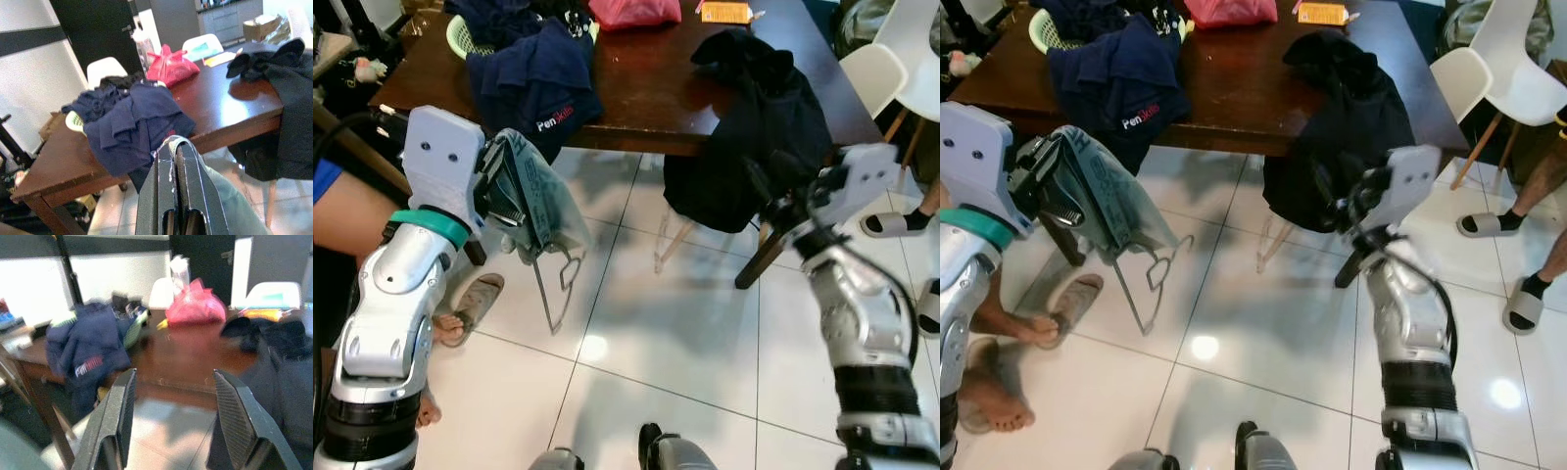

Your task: Hang hanger

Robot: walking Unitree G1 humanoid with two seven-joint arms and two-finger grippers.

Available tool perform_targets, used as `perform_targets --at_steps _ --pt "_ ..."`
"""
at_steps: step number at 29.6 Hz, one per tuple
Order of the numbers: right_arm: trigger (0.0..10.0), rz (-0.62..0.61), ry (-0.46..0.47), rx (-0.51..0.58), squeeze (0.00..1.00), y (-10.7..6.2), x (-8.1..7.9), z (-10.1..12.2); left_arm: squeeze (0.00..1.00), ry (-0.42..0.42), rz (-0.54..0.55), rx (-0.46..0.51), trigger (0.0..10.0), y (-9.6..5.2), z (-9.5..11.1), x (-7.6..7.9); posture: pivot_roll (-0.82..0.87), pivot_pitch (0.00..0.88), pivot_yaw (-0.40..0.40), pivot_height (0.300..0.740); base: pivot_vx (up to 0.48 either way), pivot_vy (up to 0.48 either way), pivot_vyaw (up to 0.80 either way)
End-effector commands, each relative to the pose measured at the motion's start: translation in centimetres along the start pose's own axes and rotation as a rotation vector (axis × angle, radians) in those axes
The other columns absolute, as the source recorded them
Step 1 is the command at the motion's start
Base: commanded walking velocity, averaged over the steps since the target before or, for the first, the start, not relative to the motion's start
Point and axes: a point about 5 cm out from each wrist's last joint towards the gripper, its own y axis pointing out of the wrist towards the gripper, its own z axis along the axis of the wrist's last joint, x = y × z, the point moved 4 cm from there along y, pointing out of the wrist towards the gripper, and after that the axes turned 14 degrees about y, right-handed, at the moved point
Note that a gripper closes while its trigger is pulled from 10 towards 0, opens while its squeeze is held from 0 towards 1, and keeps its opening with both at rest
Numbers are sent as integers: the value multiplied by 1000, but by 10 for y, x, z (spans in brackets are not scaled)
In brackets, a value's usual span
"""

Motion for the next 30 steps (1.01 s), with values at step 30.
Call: perform_targets --at_steps 30 --pt "10000 -20 163 -16 0 13 -7 -17 0 -34 138 -32 10000 -7 -4 -27 189 71 -52 740 0 0 0"
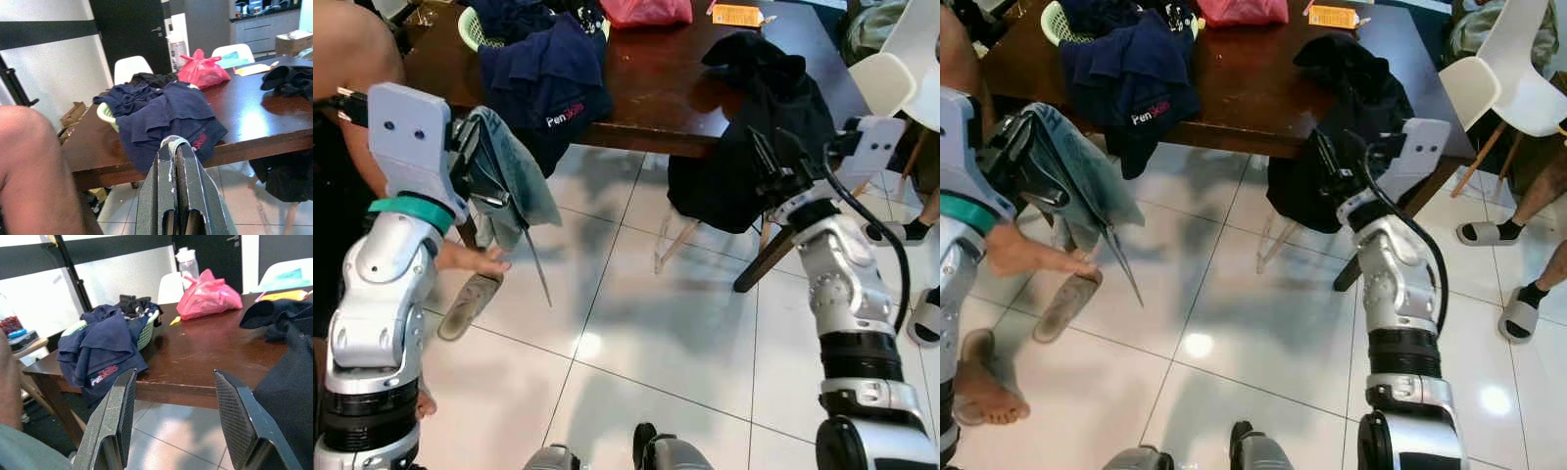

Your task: Hang hanger

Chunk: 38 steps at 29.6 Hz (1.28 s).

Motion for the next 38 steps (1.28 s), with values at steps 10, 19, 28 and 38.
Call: perform_targets --at_steps 10,19,28,38 --pt "10000 17 18 -18 0 6 -1 -4 0 1 27 -14 10000 -7 -1 -2 207 69 -65 740 0 0 0" --pt "10000 30 17 2 0 10 -3 -1 0 -18 20 -6 10000 -3 0 2 191 60 -62 740 0 0 0" --pt "10000 42 15 5 0 12 -5 1 0 -32 20 -7 10000 -1 -1 6 186 55 -70 740 0 0 0" --pt "10000 59 23 -2 0 16 -10 -1 0 -32 20 -15 10000 -3 -2 7 199 68 -82 740 0 0 0"
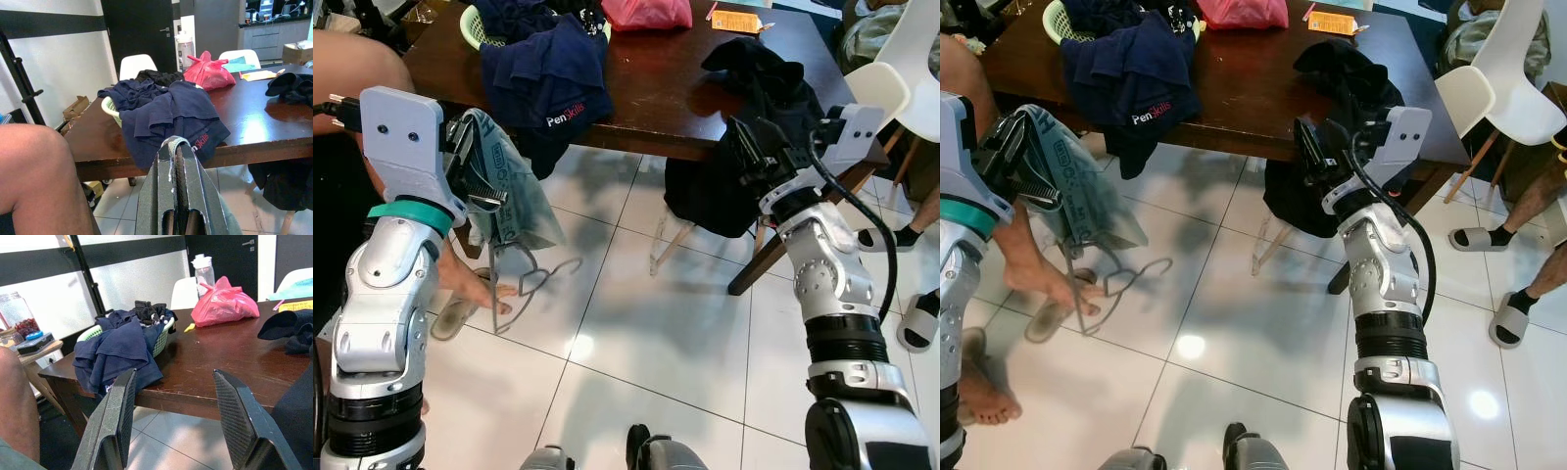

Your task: Hang hanger

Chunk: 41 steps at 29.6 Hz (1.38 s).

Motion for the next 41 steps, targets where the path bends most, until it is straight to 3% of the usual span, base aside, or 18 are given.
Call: perform_targets --at_steps 1,41 --pt "10000 3 1 -7 0 1 0 -3 0 4 -2 0 10000 -2 1 2 203 64 -82 740 0 0 0" --pt "10000 45 17 -9 0 7 -8 -7 0 4 -1 -16 10000 -8 -2 2 224 41 -80 740 0 0 0"
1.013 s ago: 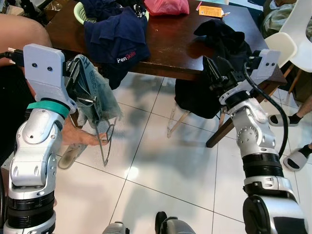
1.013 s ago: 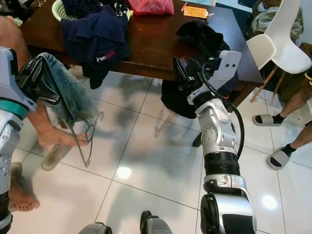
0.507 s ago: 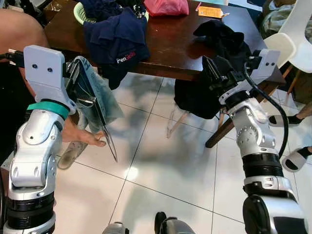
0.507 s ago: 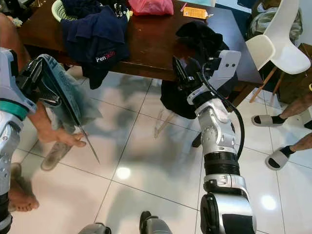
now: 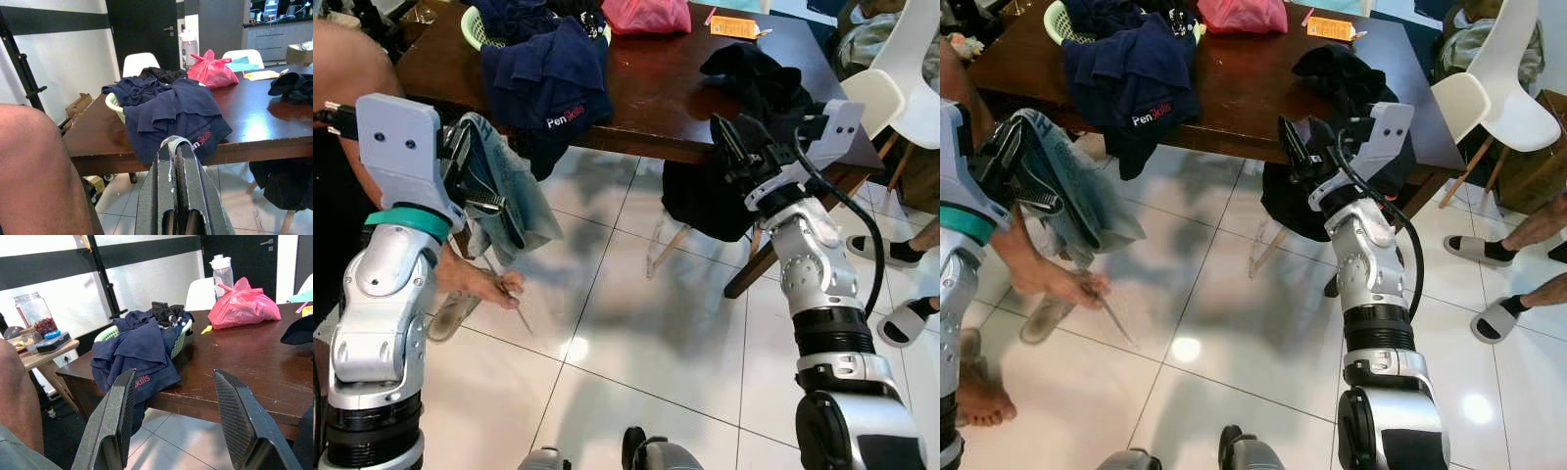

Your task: Hang hanger

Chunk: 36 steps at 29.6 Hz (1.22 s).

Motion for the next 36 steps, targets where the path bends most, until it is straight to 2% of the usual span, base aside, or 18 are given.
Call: perform_targets --at_steps 1,21,23,24,27,33,36 --pt "10000 -7 -9 2 0 -1 3 0 0 3 -10 1 10000 -1 1 3 224 41 -80 740 0 0 0" --pt "10000 -38 -16 -10 0 -5 7 -10 0 19 -28 -6 10000 6 0 4 236 35 -57 740 0 0 0" --pt "10000 -40 -45 -31 0 -5 7 -15 0 19 -24 -9 10000 8 -1 5 229 14 -49 740 0 0 0" --pt "10000 -34 -142 -79 0 -9 7 -24 0 14 -23 -7 10000 14 -1 8 231 7 -47 740 0 0 0" --pt "10000 -42 -149 -93 0 -13 10 -29 0 15 -25 -4 10000 17 -1 11 239 0 -49 740 0 0 0" --pt "10000 -53 -115 -87 0 -10 11 -31 0 17 31 -9 10000 21 -3 -4 256 0 -63 740 0 0 0" --pt "10000 -29 -108 -83 0 -2 5 -30 0 9 64 -6 10000 21 -1 -13 269 0 -81 740 0 0 0"
